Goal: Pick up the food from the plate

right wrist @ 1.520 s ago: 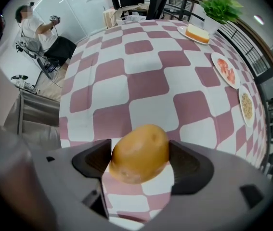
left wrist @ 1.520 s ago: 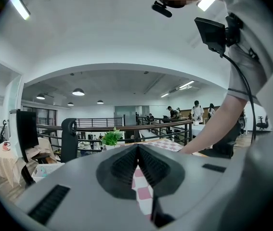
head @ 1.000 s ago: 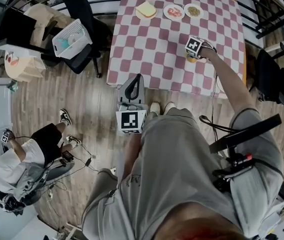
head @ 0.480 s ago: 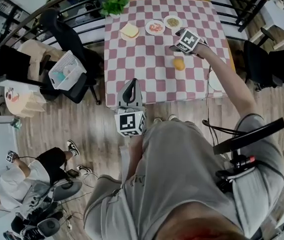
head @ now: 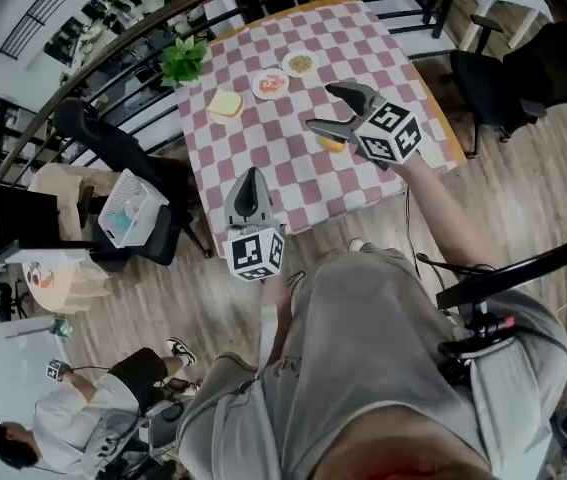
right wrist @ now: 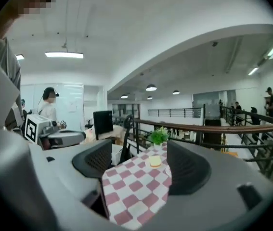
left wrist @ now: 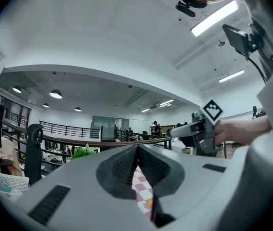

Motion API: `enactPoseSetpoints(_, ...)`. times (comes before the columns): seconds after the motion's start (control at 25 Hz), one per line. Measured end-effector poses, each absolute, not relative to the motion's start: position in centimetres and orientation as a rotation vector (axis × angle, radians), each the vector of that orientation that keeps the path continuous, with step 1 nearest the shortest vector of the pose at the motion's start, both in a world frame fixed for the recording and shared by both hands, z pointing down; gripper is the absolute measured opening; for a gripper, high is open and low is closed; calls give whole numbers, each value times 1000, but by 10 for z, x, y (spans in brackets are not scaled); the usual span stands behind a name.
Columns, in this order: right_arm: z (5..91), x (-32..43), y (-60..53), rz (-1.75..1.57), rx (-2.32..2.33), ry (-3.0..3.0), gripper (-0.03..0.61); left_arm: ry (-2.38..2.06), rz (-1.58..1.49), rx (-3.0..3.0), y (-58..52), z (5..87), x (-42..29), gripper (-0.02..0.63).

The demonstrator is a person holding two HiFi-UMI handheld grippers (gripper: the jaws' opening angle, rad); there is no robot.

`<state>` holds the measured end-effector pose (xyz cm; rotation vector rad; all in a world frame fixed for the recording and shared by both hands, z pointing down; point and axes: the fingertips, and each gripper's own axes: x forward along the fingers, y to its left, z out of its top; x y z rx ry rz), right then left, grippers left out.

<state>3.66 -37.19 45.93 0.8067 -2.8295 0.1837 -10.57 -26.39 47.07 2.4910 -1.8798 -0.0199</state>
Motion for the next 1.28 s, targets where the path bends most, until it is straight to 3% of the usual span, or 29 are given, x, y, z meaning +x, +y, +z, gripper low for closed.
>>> enactPoseSetpoints(0.36, 429, 93, -323, 140, 1128, -2953, 360, -1794, -39, 2609, -287, 458, -90, 8)
enactPoseSetpoints(0.4, 431, 96, -322, 141, 1145, -2943, 337, -1769, -49, 2627, -289, 458, -85, 8)
enactPoseSetpoints(0.44, 432, 100, -321, 153, 1172, -2938, 156, -1746, -58, 2643, -290, 457, -79, 8)
enactPoseSetpoints(0.48, 432, 105, -320, 179, 1201, -2941, 15, -1722, -67, 2655, -290, 457, -74, 8)
enactPoseSetpoints(1.28, 437, 108, -304, 127, 1240, -2830, 14, -1556, -233, 2641, -292, 451, -51, 8)
